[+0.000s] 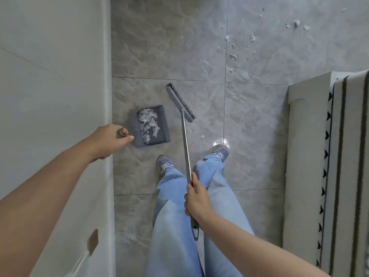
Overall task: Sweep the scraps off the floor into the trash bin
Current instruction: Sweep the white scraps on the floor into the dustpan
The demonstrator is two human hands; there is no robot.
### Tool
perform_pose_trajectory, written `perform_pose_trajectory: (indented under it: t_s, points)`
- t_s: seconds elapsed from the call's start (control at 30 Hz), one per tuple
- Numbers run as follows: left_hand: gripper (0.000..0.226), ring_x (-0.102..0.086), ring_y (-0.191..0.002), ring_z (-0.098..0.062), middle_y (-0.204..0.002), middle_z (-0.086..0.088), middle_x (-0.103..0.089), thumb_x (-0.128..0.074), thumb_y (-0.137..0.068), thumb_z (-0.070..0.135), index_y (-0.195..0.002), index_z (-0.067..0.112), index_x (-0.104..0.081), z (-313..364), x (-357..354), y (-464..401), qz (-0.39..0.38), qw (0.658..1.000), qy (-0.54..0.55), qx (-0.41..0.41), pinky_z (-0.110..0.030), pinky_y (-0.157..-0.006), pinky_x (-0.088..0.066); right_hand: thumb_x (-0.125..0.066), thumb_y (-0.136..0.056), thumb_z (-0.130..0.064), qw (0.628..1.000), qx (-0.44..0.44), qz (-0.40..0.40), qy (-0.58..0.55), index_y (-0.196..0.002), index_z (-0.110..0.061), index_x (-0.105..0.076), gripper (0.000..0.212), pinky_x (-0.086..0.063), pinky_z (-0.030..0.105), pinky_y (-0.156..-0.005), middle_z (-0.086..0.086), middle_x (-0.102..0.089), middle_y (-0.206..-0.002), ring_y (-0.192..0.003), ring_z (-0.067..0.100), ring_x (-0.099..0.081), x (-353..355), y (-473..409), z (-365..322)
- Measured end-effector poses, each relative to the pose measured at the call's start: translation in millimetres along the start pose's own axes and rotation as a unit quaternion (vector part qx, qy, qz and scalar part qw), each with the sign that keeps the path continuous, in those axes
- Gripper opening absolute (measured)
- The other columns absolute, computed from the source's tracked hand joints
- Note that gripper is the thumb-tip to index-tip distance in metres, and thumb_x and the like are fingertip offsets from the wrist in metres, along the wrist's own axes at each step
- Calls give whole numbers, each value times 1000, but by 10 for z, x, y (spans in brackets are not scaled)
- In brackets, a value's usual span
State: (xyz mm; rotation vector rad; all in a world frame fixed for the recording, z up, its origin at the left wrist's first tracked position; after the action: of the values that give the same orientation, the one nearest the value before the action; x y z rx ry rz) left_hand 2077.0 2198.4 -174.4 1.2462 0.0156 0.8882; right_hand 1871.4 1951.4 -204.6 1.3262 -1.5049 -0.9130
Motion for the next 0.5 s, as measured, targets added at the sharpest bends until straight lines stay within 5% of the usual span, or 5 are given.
perform_pose_trajectory:
  t_s: [0.2,0.3,0.4,0.5]
  points:
    - [23,-38,-43,-21,-66,-11,-51,-59,-95,37,-92,14,-58,689,-263,-232,-57,993,-91,-55,-23,-43,-31,-30,-98,-9,986,-33,112,-121,-103,-26,-51,28,-32,22,-37,3,-33,-58,-35,10,-33,634,-317,-161]
    - [27,-39,-42,-21,-61,-4,-48,-59,-95,35,-86,9,-60,940,-519,-307,-70,983,-150,-80,-21,-40,-28,-28,-98,-7,973,-102,134,-158,-102,-19,-49,25,-32,22,-37,4,-36,-57,-36,15,-37,784,-543,-148]
    - [32,-39,-47,-21,-61,-6,-47,-59,-95,32,-85,2,-60,1111,-736,-341,-66,979,-164,-102,-25,-43,-29,-23,-90,-2,971,-146,104,-157,-110,-14,-48,35,-28,25,-41,5,-40,-49,-34,16,-36,587,-564,-56]
    - [28,-36,-43,-22,-57,-5,-44,-58,-95,30,-81,7,-57,1186,-839,-319,-66,981,-153,-102,-23,-41,-30,-23,-94,-4,956,-167,44,-238,-89,-31,-42,34,-25,17,-35,-5,-30,-38,-32,10,-26,286,-348,-18]
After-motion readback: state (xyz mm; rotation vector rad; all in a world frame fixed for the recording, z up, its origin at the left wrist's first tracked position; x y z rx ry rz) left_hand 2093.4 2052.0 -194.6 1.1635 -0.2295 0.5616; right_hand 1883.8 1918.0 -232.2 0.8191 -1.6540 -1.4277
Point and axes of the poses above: each hand's wrist, its own y-axis away from the middle knuckle, its own x-axis out of the back of the hand, z = x × y, the point moved 7 cm from there along -y, towards the middle knuckle
